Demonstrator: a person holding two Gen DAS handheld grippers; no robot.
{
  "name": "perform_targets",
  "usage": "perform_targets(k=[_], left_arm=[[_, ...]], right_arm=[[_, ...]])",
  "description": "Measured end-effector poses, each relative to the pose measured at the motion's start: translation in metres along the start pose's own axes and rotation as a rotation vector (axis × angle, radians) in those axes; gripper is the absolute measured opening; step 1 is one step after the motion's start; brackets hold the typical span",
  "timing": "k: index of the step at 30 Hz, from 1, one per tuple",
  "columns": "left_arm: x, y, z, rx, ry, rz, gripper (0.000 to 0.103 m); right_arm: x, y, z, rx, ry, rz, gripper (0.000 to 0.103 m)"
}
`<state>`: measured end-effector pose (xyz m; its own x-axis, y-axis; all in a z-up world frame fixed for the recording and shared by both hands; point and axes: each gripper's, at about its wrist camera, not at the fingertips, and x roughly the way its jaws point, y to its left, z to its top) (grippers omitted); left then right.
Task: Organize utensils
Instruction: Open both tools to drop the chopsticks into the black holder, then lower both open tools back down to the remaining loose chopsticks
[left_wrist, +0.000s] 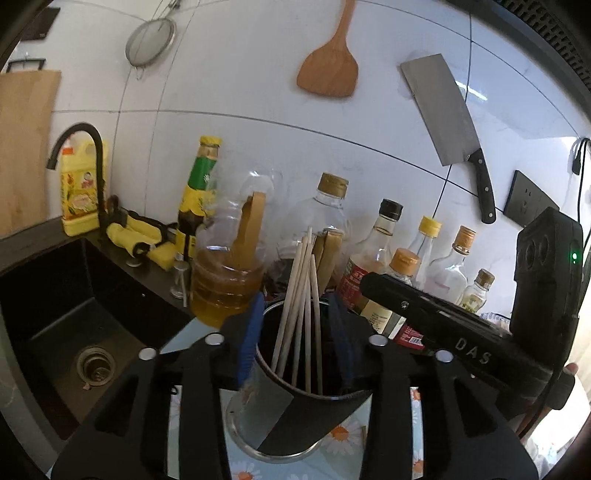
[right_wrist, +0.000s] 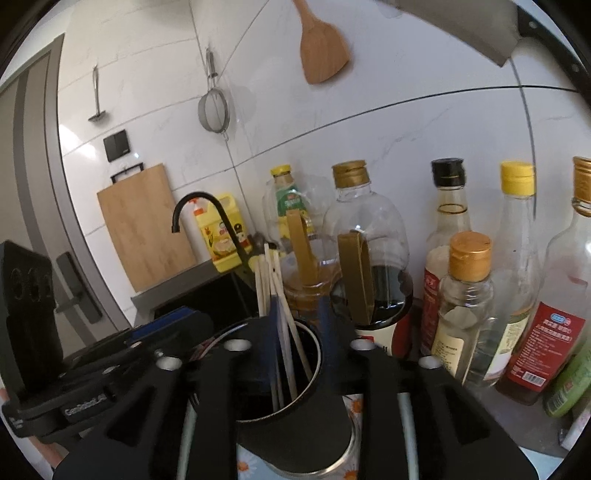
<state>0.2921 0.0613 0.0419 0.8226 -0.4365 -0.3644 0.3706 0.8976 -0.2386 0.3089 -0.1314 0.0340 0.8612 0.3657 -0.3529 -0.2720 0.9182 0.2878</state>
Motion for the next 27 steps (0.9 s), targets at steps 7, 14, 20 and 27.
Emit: perform_targets(k=[7, 14, 20, 27], left_arm=[[-0.031, -0.011, 0.002, 0.053, -0.036, 0.057, 0.071], [-0.060, -0.015, -0.001, 0.069, -0.051, 0.095, 0.096], [-0.069, -0.013, -0.010, 0.075, -0.001, 0.115, 0.097], [-0.065, -0.013, -0.028, 0.088, 0.091, 0.052, 0.097]], right_arm=[[-0.022, 0.005, 0.005, -0.007, -0.008, -0.011, 0.042], [-0.047, 0.013, 0.008, -0.016, -0.011, -0.064, 0.071], [-0.073, 0.015, 0.005, -0.012, -0.012, -0.137, 0.087], [-0.095, 0.013, -0.001, -0.013, 0.005, -0.223, 0.093]])
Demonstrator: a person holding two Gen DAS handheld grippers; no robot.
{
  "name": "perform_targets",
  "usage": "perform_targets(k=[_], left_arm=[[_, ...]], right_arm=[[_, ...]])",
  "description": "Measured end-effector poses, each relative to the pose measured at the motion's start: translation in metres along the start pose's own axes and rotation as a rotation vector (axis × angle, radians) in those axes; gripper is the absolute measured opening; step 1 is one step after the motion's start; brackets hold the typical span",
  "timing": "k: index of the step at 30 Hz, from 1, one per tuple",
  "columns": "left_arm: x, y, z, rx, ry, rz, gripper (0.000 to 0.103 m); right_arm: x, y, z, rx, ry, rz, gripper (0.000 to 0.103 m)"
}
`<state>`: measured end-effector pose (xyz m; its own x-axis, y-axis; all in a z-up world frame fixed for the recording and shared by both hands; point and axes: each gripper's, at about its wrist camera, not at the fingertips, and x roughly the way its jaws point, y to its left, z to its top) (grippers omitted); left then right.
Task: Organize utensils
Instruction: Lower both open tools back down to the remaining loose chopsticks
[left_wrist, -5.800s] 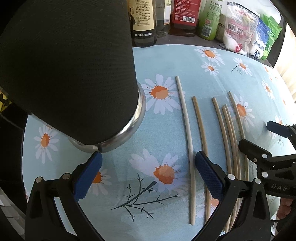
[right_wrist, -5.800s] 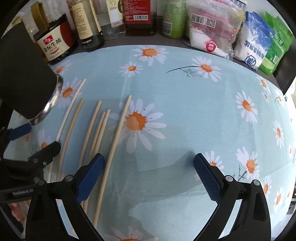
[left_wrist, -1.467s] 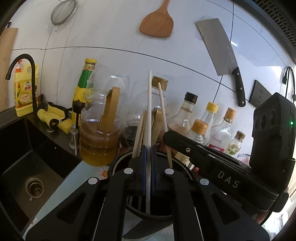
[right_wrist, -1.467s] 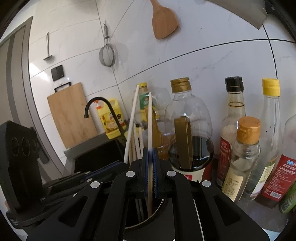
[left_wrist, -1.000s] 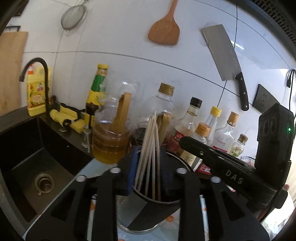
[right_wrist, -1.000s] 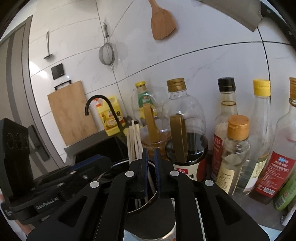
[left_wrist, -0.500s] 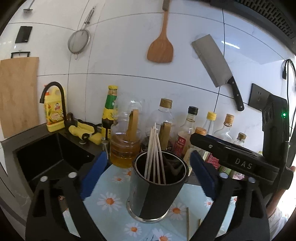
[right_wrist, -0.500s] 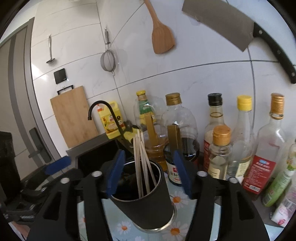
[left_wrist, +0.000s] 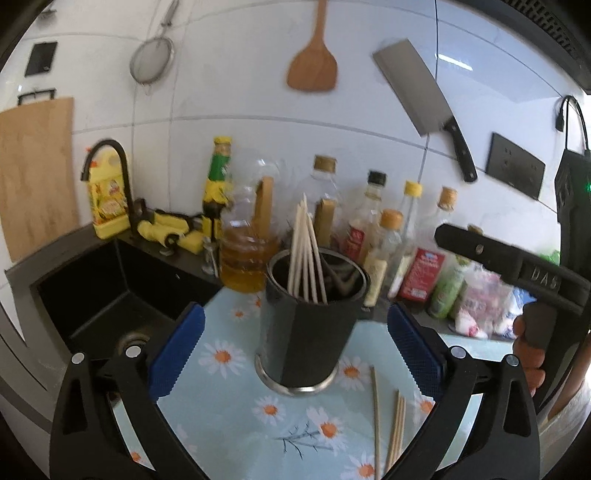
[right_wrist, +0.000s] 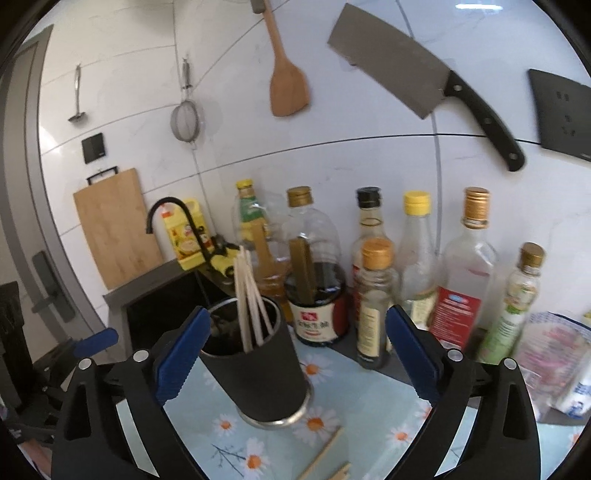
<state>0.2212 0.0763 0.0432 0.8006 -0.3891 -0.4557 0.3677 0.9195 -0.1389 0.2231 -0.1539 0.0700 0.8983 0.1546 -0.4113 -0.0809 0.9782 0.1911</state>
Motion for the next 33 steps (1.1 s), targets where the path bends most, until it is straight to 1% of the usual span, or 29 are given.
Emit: perform_targets(k=[3, 5, 14, 17, 21, 26, 28, 33], left_arm=[[0.010, -0.001, -0.008, -0.004, 0.062, -0.040, 0.097], [0.015, -0.002, -0.013, 0.002, 0.083, -0.045, 0.097], [0.057, -0.009, -0.039, 0.030, 0.248, -0.110, 0.097], [0.071, -0.011, -0.046, 0.043, 0.299, -0.116, 0.097], [0.090, -0.015, -0.058, 0.080, 0.367, -0.117, 0.097], [0.109, -0.021, -0.073, 0.111, 0.440, -0.146, 0.097], [0.114, -0.025, -0.078, 0.131, 0.460, -0.160, 0.097], [0.125, -0.038, -0.088, 0.201, 0.521, -0.180, 0.097]], right_arm=[[-0.005, -0.005, -0.004, 0.009, 0.015, -0.029, 0.093], [-0.007, -0.008, -0.008, 0.017, 0.025, -0.045, 0.093], [-0.008, -0.028, -0.037, 0.058, 0.096, -0.141, 0.093], [-0.006, -0.036, -0.049, 0.076, 0.121, -0.175, 0.093], [-0.005, -0.046, -0.069, 0.108, 0.161, -0.222, 0.093], [-0.006, -0.051, -0.100, 0.107, 0.210, -0.294, 0.093], [-0.006, -0.052, -0.116, 0.108, 0.242, -0.326, 0.093], [-0.008, -0.049, -0.147, 0.129, 0.298, -0.358, 0.093]])
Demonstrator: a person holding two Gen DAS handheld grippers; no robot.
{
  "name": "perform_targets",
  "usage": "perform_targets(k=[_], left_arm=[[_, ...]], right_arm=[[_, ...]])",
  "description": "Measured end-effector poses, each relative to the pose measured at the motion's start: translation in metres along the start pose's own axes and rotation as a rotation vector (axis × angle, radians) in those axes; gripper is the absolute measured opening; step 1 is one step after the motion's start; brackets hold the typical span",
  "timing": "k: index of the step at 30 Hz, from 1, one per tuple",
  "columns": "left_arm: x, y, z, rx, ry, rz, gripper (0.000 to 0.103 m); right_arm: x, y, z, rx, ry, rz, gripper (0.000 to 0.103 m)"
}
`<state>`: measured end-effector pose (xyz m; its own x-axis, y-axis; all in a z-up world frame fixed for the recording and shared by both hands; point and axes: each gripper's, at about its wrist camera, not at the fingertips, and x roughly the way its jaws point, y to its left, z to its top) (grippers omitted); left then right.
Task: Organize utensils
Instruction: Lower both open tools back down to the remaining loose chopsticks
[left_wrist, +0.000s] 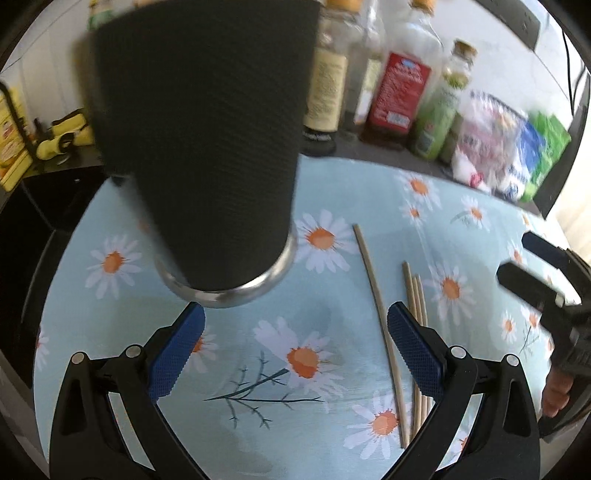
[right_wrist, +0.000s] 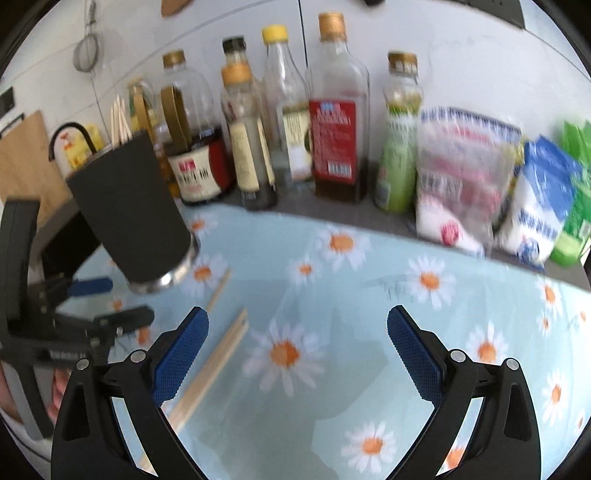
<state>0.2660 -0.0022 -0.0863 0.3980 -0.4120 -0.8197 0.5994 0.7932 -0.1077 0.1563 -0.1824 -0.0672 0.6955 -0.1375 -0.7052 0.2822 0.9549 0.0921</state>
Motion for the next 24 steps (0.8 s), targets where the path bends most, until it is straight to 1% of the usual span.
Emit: perform_targets(k=[3, 5, 9, 14, 18, 20, 22, 24], left_arm=[[0.007, -0.005, 0.002, 0.021, 0.025, 0.000, 0.097], [0.012, -0.007, 0.004, 0.017, 0.043, 0.002, 0.097], [0.022, -0.013, 0.009, 0.026, 0.075, 0.018, 0.097], [0.036, -0.024, 0.014, 0.052, 0.121, 0.023, 0.097], [0.047, -0.028, 0.016, 0.059, 0.159, 0.042, 0.097], [0.050, -0.031, 0.016, 0.066, 0.171, 0.046, 0.097], [0.052, -0.034, 0.016, 0.088, 0.177, 0.070, 0.098], [0.053, -0.034, 0.018, 0.079, 0.181, 0.072, 0.098]], right_arm=[[0.001, 0.006, -0.017, -0.008, 0.028, -0.011, 0.093], [0.001, 0.010, -0.026, -0.014, 0.045, -0.015, 0.093], [0.004, 0.027, -0.043, -0.047, 0.099, -0.026, 0.093], [0.008, 0.044, -0.050, -0.078, 0.132, -0.034, 0.093], [0.016, 0.053, -0.054, -0.122, 0.167, -0.089, 0.093], [0.017, 0.053, -0.055, -0.102, 0.193, -0.099, 0.093], [0.018, 0.052, -0.054, -0.063, 0.224, -0.110, 0.093], [0.019, 0.050, -0.052, -0.041, 0.260, -0.130, 0.093]])
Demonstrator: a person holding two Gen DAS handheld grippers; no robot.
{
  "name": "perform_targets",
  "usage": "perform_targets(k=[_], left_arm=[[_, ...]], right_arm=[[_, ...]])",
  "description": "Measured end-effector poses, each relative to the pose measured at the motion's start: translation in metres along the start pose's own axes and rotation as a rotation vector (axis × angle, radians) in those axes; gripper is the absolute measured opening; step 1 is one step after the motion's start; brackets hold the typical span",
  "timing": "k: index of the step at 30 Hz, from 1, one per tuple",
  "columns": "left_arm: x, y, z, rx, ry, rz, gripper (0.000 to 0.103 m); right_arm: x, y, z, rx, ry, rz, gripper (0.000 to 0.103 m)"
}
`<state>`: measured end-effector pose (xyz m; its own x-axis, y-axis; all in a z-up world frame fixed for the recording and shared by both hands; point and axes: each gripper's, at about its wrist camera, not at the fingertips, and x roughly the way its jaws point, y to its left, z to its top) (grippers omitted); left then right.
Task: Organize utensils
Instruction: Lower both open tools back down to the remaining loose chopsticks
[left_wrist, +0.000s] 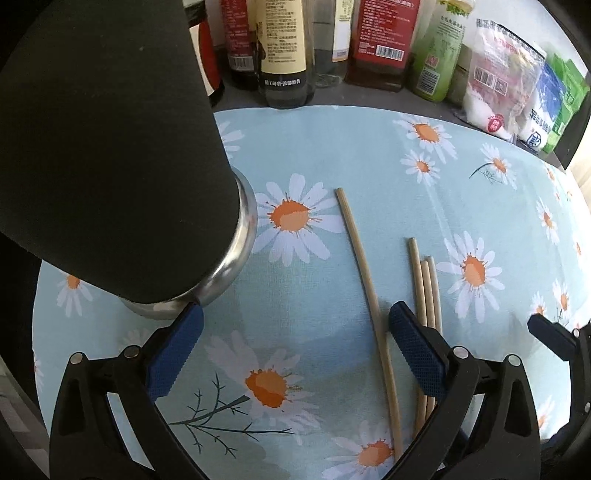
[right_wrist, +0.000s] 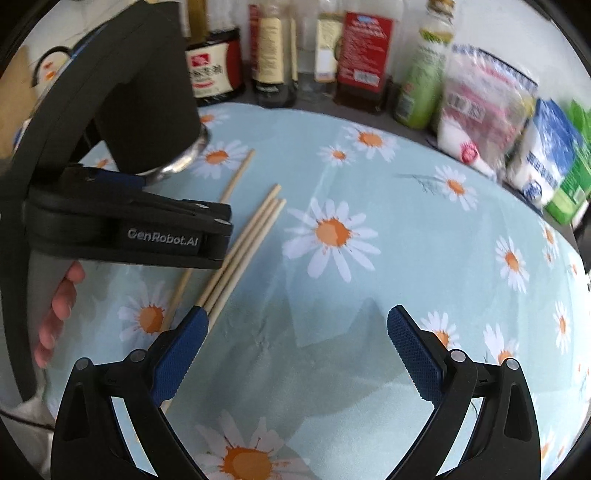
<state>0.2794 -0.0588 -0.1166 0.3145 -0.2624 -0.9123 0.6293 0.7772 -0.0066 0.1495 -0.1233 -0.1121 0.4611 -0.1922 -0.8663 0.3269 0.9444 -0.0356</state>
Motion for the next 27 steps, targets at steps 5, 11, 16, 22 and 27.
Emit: perform_targets(k=[5, 11, 16, 22, 27], left_arm=[[0.002, -0.001, 0.005, 0.000, 0.018, 0.002, 0.098], [0.007, -0.001, 0.013, 0.001, 0.040, 0.005, 0.098], [0.012, -0.002, 0.021, 0.003, 0.050, 0.006, 0.098], [0.010, -0.001, 0.019, 0.004, 0.041, 0.005, 0.098], [0.010, 0.000, 0.020, 0.006, 0.039, 0.005, 0.098]], right_arm=[[0.002, -0.005, -0.001, 0.028, 0.042, -0.053, 0.094], [-0.005, -0.003, -0.005, 0.053, -0.002, 0.003, 0.094], [-0.002, 0.004, -0.004, 0.051, 0.018, -0.007, 0.094], [-0.001, -0.005, -0.001, 0.140, 0.094, -0.043, 0.094], [-0.004, -0.012, -0.007, 0.204, 0.080, -0.014, 0.094]])
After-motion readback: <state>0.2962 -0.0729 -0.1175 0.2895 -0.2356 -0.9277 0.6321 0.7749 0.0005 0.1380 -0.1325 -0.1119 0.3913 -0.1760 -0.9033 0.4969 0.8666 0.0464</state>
